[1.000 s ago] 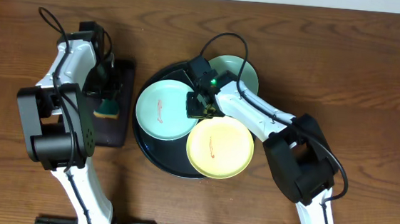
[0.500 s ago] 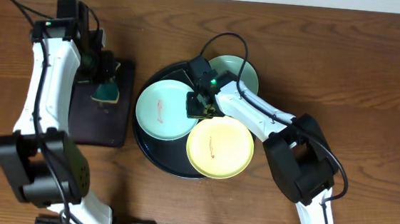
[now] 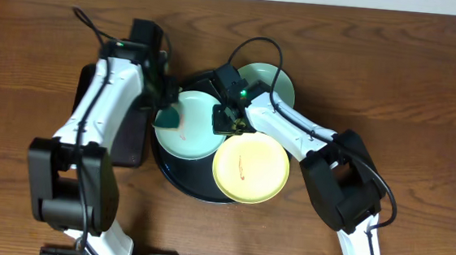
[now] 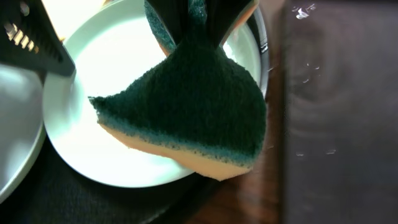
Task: Clean dirty plates on tray and stack at the side
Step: 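Scrub the left pale green plate with the sponge in left gripper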
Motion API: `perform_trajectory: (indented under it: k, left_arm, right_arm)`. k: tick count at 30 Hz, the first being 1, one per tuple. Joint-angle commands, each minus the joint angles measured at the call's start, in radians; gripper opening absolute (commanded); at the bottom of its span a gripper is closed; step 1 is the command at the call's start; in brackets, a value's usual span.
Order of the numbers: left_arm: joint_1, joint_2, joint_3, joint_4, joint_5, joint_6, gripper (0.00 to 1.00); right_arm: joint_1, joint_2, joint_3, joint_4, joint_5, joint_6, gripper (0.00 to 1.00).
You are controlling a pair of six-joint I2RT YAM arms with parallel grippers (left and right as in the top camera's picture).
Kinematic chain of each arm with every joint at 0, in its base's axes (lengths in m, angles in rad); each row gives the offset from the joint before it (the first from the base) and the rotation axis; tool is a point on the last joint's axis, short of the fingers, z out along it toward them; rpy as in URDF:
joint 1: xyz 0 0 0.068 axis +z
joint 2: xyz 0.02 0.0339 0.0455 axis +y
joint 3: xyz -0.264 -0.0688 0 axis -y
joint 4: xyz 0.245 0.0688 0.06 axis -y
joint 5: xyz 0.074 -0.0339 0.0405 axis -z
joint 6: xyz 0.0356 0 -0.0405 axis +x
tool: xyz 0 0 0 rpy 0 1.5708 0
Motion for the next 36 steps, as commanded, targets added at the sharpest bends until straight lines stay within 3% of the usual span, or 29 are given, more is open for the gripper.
perform_trajectory:
  k: [1,12,15,19,21,24,32,36]
  left_arm:
    - [-0.024,0.037,-0.056,0.053,0.002,-0.061,0.07]
    - [-0.077,0.138,-0.081,0.083,0.023,-0.079,0.07]
    - [-0.094,0.138,-0.081,0.090,0.103,-0.064,0.07]
    - [-0.102,0.138,-0.081,0.124,0.297,0.067,0.07]
    - [-0.102,0.138,-0.081,0.138,0.294,0.073,0.07]
    - [-0.099,0.138,-0.081,0.154,0.229,0.067,0.07]
    - [-0.098,0.138,-0.081,0.139,-0.360,-0.213,0.07]
    - [-0.099,0.137,-0.081,0.116,-0.406,-0.221,0.07]
  right_arm:
    - [0.005,0.025,0.007,-0.010,0.042,-0.024,0.01]
    - [0.005,0.025,0.007,-0.010,0.042,-0.024,0.01]
    - [0.005,0.025,0.007,-0.010,0.042,-0.024,0.01]
    - [0.005,0.025,0.007,-0.010,0.042,-0.024,0.01]
    - [0.005,0.025,0.007,-0.010,0.042,-0.024,0.01]
    - [0.005,0.025,0.007,-0.010,0.042,-0.024,0.01]
    - [0.005,0.025,0.007,-0.010,0.042,-0.024,0.01]
    - [0.005,0.025,0.007,-0.010,0.042,-0.024,0.01]
